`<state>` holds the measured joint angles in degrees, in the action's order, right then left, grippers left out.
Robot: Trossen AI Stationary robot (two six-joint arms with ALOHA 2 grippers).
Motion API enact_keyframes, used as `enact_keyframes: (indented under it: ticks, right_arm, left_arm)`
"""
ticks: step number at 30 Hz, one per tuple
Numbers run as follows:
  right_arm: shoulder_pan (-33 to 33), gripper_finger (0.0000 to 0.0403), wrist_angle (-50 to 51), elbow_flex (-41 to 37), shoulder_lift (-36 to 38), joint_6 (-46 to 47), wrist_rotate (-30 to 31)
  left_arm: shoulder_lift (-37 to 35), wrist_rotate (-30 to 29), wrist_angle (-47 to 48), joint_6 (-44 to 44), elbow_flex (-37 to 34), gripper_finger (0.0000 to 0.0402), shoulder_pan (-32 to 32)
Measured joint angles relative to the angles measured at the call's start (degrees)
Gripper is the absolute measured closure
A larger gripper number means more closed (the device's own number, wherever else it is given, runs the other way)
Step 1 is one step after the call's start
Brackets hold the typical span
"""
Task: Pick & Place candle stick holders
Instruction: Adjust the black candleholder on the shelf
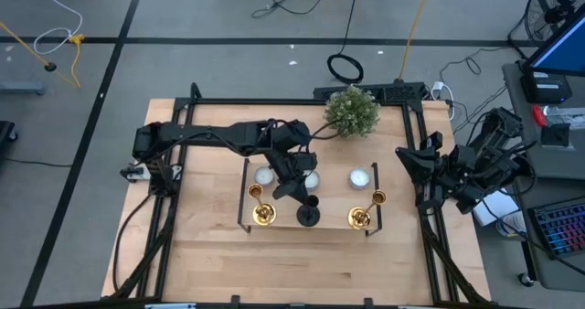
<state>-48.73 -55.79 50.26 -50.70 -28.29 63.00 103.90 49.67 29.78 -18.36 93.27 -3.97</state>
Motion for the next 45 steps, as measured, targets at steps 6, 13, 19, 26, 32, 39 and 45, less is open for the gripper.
enact_keyframes:
  ticks: [6,13,19,26,32,39,45]
  right_arm:
    - [0.0,0.0403,0.0,0.0,0.01,0.0,0.0]
    - [0.0,0.0403,-0.03,0.0,0.0,0.0,0.0]
    - [0.0,0.0403,-0.03,0.0,0.0,0.0,0.0]
    - [0.0,0.0403,-0.02,0.0,0.02,-0.02,1.45]
    - [0.0,0.0403,0.41,-0.02,0.02,-0.02,2.14]
    - [0.0,0.0403,0.41,-0.02,0.13,-0.66,2.54]
    - [0.0,0.0403,0.43,-0.02,0.17,-0.87,3.06]
  left_arm:
    - [0.0,0.33,0.0,0.01,0.0,0.0402,-0.01]
    - [0.0,-1.66,-0.02,0.05,0.0,0.0402,0.0]
    - [0.0,-3.18,-0.04,0.18,0.0,0.0402,-0.58]
    - [0.0,-1.62,-0.09,0.18,0.0,0.0402,-0.53]
    - [0.0,-1.1,-0.13,0.21,0.0,0.0402,-0.5]
    - [0.0,0.68,-1.69,-0.13,0.0,0.0402,-0.5]
    - [0.0,1.4,-3.76,-0.89,0.0,0.0401,-0.5]
